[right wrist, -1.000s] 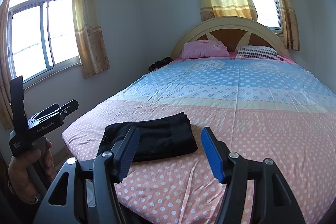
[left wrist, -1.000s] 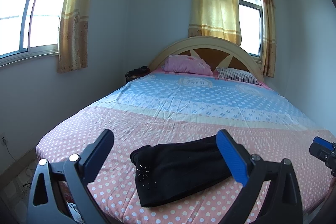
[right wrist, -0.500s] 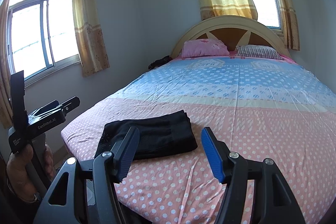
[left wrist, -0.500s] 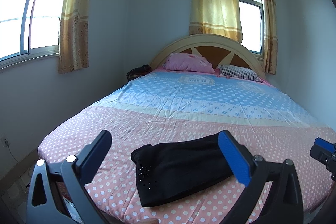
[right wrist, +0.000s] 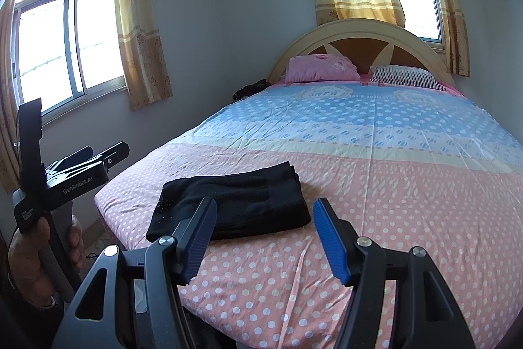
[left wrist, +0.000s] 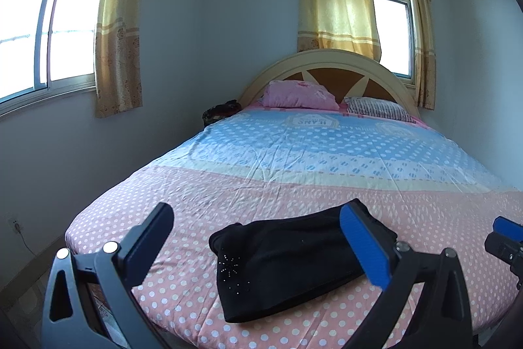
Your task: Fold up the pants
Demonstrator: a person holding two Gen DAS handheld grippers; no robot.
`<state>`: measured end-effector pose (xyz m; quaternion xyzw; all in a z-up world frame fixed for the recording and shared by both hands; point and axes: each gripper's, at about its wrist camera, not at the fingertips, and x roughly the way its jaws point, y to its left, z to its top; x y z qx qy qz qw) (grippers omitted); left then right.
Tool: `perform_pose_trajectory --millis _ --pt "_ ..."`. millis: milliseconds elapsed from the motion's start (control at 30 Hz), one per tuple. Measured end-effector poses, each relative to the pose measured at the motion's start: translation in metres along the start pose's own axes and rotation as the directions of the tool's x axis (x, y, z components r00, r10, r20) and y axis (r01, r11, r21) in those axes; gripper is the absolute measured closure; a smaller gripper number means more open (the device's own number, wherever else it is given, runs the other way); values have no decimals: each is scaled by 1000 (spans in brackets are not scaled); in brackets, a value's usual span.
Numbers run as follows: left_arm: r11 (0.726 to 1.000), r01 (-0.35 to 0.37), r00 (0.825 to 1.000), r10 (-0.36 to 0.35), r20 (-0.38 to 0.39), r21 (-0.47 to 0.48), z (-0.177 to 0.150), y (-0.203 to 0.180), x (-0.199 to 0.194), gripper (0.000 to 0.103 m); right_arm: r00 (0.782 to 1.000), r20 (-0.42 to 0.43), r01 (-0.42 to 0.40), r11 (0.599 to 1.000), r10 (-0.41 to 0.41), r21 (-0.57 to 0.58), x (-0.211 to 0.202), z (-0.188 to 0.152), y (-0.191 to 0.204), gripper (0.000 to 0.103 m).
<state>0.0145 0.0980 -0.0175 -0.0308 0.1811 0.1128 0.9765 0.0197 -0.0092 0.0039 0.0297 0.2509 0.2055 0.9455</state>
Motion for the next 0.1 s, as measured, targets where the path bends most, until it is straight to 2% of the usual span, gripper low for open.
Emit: perform_pose_trajectory --millis 100 --pt "1000 0 1000 0 3 16 -2 -4 1 0 1000 -3 5 1000 -5 -2 0 -1 -2 40"
